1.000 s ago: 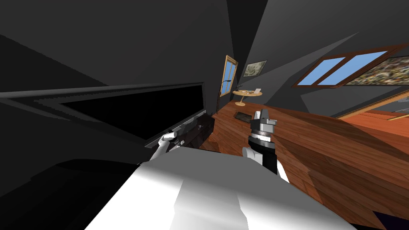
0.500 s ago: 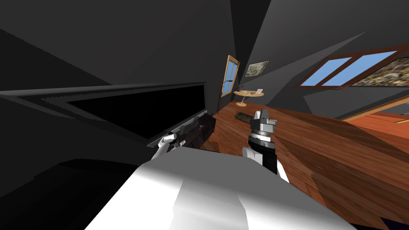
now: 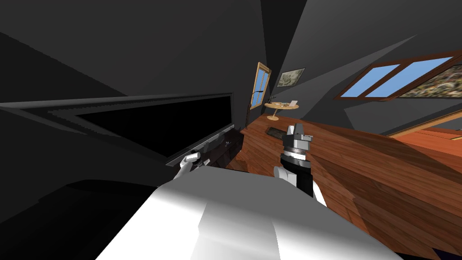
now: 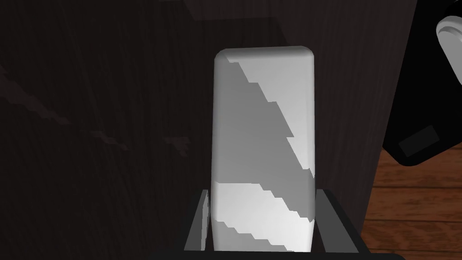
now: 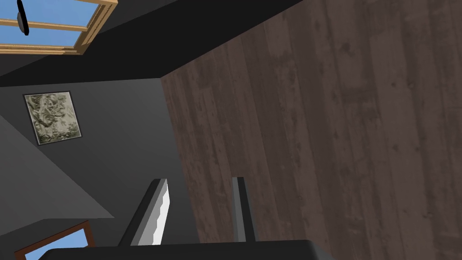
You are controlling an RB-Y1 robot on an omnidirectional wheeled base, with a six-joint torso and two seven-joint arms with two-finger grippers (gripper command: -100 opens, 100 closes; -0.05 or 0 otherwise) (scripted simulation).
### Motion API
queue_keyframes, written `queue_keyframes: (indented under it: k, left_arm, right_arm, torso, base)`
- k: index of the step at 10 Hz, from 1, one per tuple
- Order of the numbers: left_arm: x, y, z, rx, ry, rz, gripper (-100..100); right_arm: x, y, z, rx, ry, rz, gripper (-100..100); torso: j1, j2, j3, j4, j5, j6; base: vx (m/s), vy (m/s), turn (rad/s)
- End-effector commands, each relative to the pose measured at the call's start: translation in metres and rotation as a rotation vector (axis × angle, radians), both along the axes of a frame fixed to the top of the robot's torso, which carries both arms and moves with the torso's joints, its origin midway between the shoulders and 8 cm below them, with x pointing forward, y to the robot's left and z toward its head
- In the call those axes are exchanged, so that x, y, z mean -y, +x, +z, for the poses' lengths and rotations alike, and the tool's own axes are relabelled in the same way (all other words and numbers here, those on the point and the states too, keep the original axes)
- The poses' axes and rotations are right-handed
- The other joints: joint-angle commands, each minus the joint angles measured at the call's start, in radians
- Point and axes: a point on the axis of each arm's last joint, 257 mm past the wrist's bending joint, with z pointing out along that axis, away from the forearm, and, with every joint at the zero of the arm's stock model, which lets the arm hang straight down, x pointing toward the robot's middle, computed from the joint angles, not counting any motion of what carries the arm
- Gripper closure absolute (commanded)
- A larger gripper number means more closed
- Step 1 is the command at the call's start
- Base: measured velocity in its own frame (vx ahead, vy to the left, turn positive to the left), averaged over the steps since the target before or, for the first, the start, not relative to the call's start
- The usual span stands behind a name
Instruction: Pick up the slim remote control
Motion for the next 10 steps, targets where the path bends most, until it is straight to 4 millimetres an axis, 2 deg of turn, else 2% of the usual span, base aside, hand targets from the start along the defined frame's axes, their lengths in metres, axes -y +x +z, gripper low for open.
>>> queue_keyframes:
  k: [1,4,5,6,9,10]
  left_arm:
    - [0.000,0.000,0.000,0.000,0.000,0.000,100]
    - [0.001,-0.001,-0.001,-0.003,-0.003,0.000,100]
    - [0.001,-0.001,-0.001,-0.003,-0.003,0.000,0]
    - [-0.002,0.003,0.008,-0.002,-0.003,0.002,100]
    - [-0.007,0.007,0.021,-0.001,-0.003,0.005,100]
    - [-0.006,0.007,0.018,0.000,-0.002,0.004,100]
  right_arm:
    - [0.000,0.000,0.000,0.000,0.000,0.000,0]
    - [0.000,0.000,0.000,0.000,0.000,0.000,0]
    - [0.000,0.000,0.000,0.000,0.000,0.000,0]
    - [0.000,0.000,0.000,0.000,0.000,0.000,0]
    - [0.000,0.000,0.000,0.000,0.000,0.000,0]
    - [0.000,0.000,0.000,0.000,0.000,0.000,0]
  torso:
    - [0.000,0.000,0.000,0.000,0.000,0.000]
    - [0.001,0.000,0.000,0.000,-0.001,0.000]
    - [0.001,0.000,0.000,0.001,-0.001,0.000]
    - [0.001,0.000,0.000,0.001,-0.001,0.000]
    - [0.001,0.000,0.000,0.001,-0.001,0.000]
    - [0.001,0.000,0.000,0.001,-0.001,0.000]
  base:
    - [0.000,0.000,0.000]
    - [0.000,0.000,0.000]
    - [0.000,0.000,0.000]
    - [0.008,0.006,-0.008]
    - [-0.006,0.006,-0.017]
    - [0.000,0.000,0.000]
